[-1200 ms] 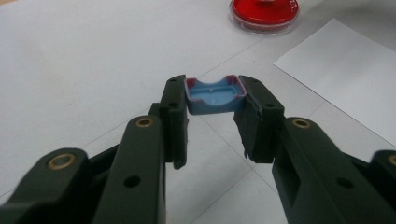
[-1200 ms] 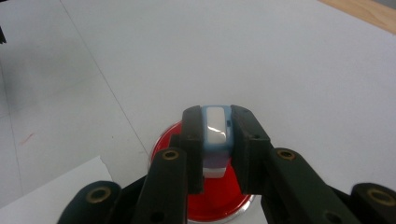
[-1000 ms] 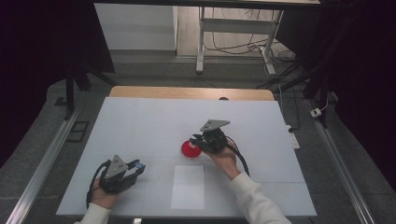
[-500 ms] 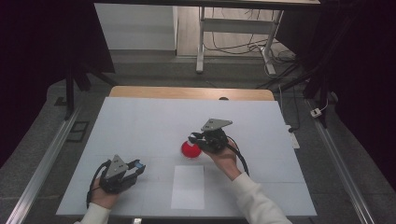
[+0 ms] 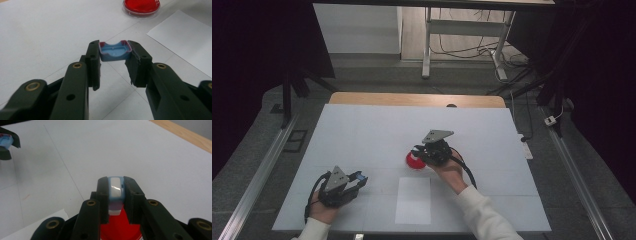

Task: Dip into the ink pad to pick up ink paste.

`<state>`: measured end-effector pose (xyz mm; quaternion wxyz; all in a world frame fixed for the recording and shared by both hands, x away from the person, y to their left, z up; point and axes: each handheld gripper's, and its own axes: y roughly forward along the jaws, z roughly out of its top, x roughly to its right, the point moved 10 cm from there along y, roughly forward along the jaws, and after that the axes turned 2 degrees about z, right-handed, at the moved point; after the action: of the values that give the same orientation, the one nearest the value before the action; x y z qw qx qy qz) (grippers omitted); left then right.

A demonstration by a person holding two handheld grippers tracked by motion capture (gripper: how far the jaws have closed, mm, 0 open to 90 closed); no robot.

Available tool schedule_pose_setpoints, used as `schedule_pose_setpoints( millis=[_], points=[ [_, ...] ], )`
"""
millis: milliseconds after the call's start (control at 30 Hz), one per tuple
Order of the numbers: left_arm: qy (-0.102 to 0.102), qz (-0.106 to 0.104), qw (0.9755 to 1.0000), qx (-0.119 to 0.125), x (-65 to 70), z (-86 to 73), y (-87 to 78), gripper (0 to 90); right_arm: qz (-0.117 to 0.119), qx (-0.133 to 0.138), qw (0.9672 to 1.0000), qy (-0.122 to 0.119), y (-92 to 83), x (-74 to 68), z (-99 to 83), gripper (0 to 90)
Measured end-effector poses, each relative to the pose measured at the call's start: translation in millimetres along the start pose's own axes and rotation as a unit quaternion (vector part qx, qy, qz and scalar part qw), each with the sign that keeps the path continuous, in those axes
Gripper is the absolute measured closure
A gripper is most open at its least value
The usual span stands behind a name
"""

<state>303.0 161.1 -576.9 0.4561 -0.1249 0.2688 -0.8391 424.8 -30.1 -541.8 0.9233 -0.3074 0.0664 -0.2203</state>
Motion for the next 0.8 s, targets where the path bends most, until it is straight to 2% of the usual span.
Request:
schedule_pose_setpoints(
  millis=[333,500,567,800],
  points=[
    [0.001,-0.001,1.0,-0.002,0.3,-0.6,0.6,64.9,-0.005,-0.009,0.9999,-0.005,4.6,0.3,-3.7,75.1],
    [0.001,-0.001,1.0,-0.003,0.5,-0.8,0.6,64.9,-0.007,-0.024,0.9996,-0.011,10.3,-0.5,-8.9,75.1],
    [0.002,-0.001,1.0,-0.003,0.4,-0.9,0.6,64.9,-0.012,-0.034,0.9991,-0.021,13.2,-0.5,-11.9,75.0],
    [0.001,-0.001,1.0,-0.003,0.4,-1.0,0.6,64.9,-0.015,-0.033,0.9991,-0.021,14.3,-1.4,-11.7,75.1]
  ],
)
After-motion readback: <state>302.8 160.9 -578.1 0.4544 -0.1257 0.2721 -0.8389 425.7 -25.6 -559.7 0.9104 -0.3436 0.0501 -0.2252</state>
